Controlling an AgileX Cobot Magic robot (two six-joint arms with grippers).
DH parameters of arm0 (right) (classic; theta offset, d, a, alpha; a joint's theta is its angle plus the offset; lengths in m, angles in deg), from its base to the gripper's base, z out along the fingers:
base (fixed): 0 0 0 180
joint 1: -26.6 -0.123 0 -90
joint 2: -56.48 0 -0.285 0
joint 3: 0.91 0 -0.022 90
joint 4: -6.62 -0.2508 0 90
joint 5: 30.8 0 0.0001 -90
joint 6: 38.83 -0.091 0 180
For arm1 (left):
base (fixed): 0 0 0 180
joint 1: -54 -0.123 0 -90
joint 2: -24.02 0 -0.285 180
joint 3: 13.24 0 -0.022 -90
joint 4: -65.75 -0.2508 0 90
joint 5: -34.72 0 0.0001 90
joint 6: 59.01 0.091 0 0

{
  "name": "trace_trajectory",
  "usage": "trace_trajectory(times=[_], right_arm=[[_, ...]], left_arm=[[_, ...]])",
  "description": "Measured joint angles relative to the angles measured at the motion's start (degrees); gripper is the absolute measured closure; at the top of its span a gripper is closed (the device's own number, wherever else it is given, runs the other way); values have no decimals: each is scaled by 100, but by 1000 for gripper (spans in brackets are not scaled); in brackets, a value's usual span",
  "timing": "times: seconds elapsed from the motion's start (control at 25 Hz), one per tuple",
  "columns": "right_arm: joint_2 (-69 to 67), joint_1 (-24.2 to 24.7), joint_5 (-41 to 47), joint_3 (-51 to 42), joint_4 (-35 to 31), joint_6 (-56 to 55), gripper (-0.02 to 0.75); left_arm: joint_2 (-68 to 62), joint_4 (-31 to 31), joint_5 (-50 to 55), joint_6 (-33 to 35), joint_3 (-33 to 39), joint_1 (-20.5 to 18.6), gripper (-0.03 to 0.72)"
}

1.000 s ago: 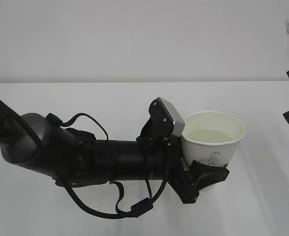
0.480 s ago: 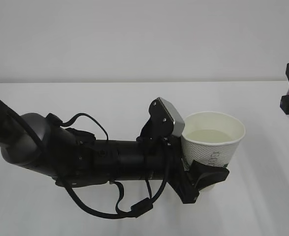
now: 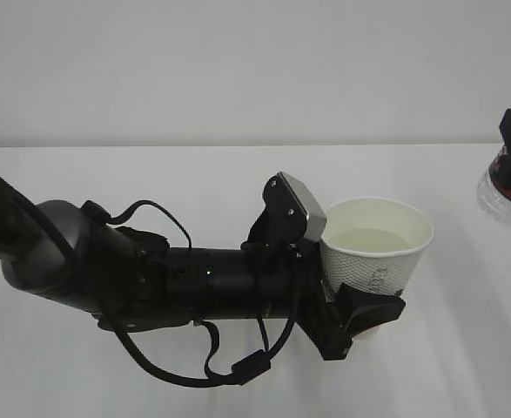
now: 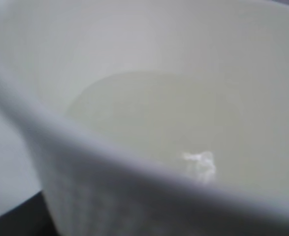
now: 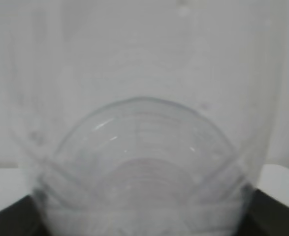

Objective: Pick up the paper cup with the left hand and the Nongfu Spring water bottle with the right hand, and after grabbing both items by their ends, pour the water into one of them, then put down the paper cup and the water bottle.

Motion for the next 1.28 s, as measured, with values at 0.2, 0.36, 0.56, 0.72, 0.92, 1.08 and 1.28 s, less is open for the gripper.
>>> trace_trajectory(times=[0.2, 0.36, 0.56, 0.72, 0.92, 1.08, 1.28], right_arm=[[-453, 0, -24, 0, 346, -247, 244], [-816, 0, -290, 0, 509, -340, 244], [-1297, 0, -724, 21, 581, -466, 244], [-1670, 0, -1090, 32, 595, -515, 244], [-2105, 0, -1193, 43, 599, -541, 244], [-2330, 0, -1202, 43, 608, -774, 244], [-2473, 0, -1202, 51, 622, -998, 244]], left_arm=[[0, 3, 0, 0, 0, 0, 196], [0, 12, 0, 0, 0, 0, 196], [0, 24, 0, 0, 0, 0, 196], [0, 76, 0, 0, 0, 0, 196], [0, 266, 0, 0, 0, 0, 196], [0, 300, 0, 0, 0, 0, 196], [0, 303, 0, 0, 0, 0, 196]])
